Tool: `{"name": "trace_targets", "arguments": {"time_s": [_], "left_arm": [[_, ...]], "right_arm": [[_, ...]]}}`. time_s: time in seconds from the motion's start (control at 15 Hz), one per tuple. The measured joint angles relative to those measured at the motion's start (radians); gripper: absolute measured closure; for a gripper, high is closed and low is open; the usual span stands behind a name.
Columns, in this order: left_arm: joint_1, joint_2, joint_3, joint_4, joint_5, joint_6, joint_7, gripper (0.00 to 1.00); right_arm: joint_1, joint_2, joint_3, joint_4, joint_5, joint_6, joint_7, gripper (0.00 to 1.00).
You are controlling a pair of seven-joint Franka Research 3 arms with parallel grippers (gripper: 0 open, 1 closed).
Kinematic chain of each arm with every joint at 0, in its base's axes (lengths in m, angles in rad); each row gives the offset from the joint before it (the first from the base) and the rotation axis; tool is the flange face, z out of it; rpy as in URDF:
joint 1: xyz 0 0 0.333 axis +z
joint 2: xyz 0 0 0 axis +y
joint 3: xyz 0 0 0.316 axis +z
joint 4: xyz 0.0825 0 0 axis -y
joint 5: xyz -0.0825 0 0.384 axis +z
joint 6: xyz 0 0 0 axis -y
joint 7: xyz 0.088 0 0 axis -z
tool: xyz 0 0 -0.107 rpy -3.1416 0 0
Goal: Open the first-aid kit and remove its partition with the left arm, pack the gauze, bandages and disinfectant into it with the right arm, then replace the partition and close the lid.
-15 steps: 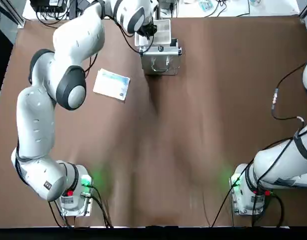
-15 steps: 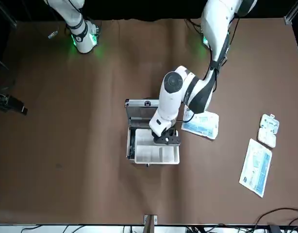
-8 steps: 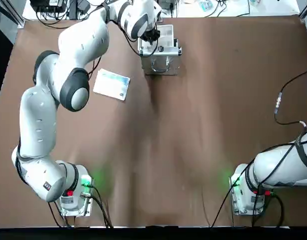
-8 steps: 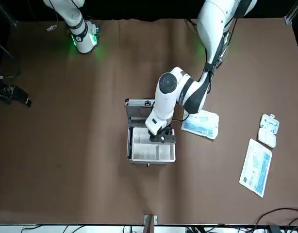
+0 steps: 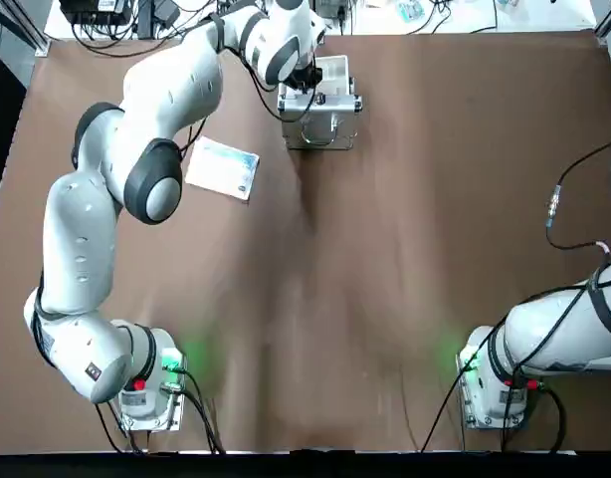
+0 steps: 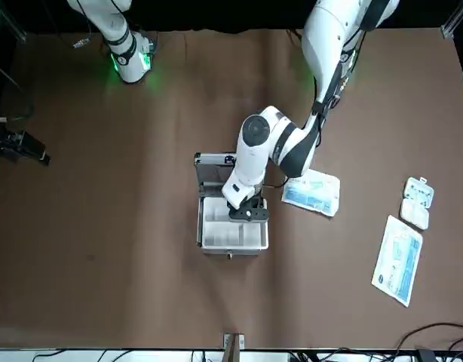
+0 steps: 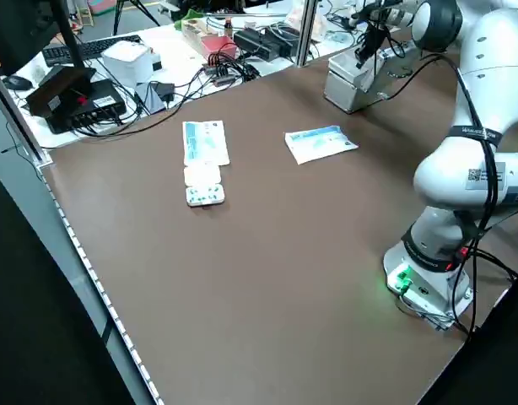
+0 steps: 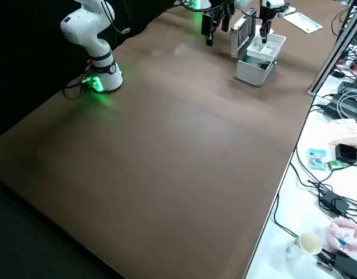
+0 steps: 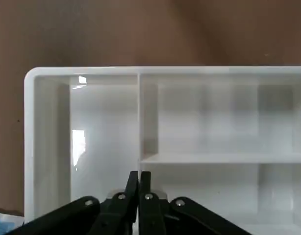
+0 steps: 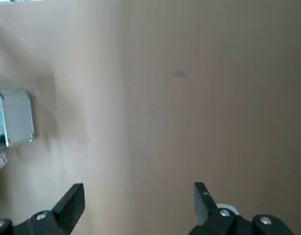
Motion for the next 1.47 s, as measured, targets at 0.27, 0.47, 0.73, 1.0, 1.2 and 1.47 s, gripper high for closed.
{"name": "trace_targets", "arguments": {"time_s": [0.27, 0.47, 0.73, 1.0, 1.2, 1.47], "left_arm": [[-0.004, 0.001, -0.002, 0.000, 0.000, -0.001, -0.017, 0.96], [-0.004, 0.003, -0.004, 0.000, -0.002, -0.002, -0.027, 0.96], [-0.006, 0.017, -0.005, 0.000, -0.006, -0.001, -0.028, 0.96], [-0.017, 0.031, -0.006, 0.004, -0.007, -0.002, -0.029, 0.96], [-0.022, 0.037, -0.006, 0.009, -0.007, 0.000, -0.029, 0.96], [-0.022, 0.040, -0.006, 0.010, -0.007, 0.000, -0.027, 0.96]], "right_arm": [[0.000, 0.000, -0.006, -0.001, 0.000, -0.009, -0.042, 0.02], [0.000, 0.000, -0.007, -0.004, 0.000, -0.011, -0.044, 0.02], [0.000, 0.000, -0.007, -0.009, 0.000, -0.020, -0.046, 0.02], [0.000, 0.000, -0.008, -0.010, 0.000, -0.024, -0.046, 0.02], [0.000, 0.000, -0.009, -0.011, 0.000, -0.025, -0.047, 0.02], [0.000, 0.000, -0.009, -0.011, 0.000, -0.025, -0.047, 0.02]]}}
